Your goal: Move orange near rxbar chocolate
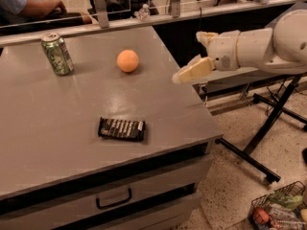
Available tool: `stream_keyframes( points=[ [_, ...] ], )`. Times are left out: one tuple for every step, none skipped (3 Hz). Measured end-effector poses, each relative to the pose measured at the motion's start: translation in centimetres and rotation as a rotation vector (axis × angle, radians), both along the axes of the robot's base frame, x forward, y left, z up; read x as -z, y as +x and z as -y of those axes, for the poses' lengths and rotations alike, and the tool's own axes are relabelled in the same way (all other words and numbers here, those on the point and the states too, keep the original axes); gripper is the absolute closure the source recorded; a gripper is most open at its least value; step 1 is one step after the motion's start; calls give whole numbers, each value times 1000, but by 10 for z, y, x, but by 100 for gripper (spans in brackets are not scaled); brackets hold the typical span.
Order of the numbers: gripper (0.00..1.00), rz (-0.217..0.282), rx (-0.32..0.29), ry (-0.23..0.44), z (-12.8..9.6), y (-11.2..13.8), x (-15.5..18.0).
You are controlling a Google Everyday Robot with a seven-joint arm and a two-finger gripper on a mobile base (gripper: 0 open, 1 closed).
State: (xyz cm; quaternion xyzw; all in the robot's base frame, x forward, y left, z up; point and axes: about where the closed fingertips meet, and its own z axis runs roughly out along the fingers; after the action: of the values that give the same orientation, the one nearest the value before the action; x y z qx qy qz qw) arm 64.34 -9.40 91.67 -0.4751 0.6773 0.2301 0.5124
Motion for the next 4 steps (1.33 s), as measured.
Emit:
stream_keyframes(
  points=[
    [0, -10, -1, 9, -13, 17, 18],
    [0, -3, -39, 45, -34, 34, 30],
    [0, -2, -96, 57, -63, 54, 43],
    [0, -15, -114, 53, -81, 66, 52]
  ],
)
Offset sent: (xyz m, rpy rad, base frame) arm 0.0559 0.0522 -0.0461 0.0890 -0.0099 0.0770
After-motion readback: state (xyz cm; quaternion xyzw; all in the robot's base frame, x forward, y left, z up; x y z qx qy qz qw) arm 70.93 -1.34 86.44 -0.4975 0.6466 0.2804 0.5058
